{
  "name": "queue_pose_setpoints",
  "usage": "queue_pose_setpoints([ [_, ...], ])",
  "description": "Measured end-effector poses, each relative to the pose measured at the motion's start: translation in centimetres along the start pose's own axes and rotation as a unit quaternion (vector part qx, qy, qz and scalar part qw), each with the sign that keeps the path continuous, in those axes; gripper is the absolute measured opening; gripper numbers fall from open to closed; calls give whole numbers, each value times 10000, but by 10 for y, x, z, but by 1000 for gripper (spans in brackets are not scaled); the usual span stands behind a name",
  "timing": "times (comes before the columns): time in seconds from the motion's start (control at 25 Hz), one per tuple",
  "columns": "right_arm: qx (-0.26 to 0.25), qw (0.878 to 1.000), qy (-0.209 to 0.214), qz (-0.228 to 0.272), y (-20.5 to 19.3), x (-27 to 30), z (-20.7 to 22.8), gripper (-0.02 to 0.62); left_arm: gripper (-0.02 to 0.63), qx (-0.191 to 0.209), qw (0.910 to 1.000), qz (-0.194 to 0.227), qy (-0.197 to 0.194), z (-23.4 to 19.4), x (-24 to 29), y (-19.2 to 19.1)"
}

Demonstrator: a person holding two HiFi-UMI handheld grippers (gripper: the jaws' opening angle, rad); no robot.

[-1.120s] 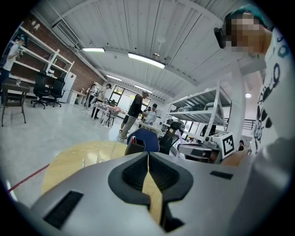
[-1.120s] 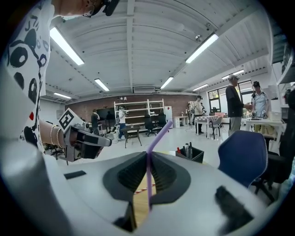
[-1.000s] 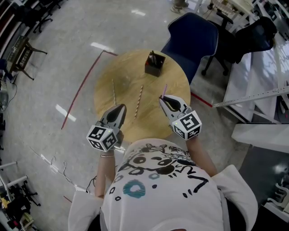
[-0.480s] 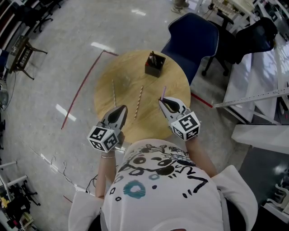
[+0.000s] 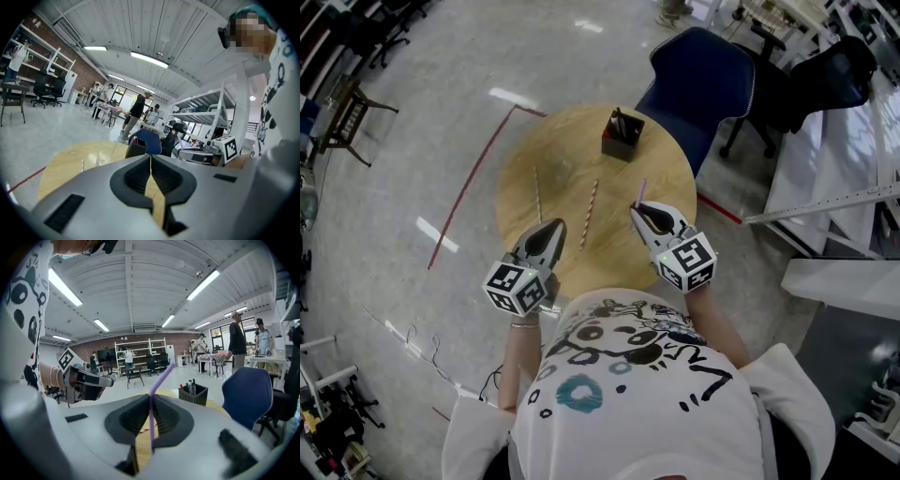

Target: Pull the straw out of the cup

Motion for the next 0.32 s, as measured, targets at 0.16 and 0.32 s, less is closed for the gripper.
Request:
queue_pose_setpoints([
  [0.16,-4,10000,-3,3,0,1,1,41,18,3,10000,-4,-20,-1,1,0],
  [0.32,-17,10000,1,-4,1,1,2,41,17,1,10000,-11,-41,0,3,1],
])
Point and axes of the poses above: the fingertips, and each gripper's own axes: x forward along the fingers, z to its right, y out of its top, the point moved 3 cm from there along -x, backward along the fingers, and after that the axes turned 10 degrees about -y, right-handed, at the moved point
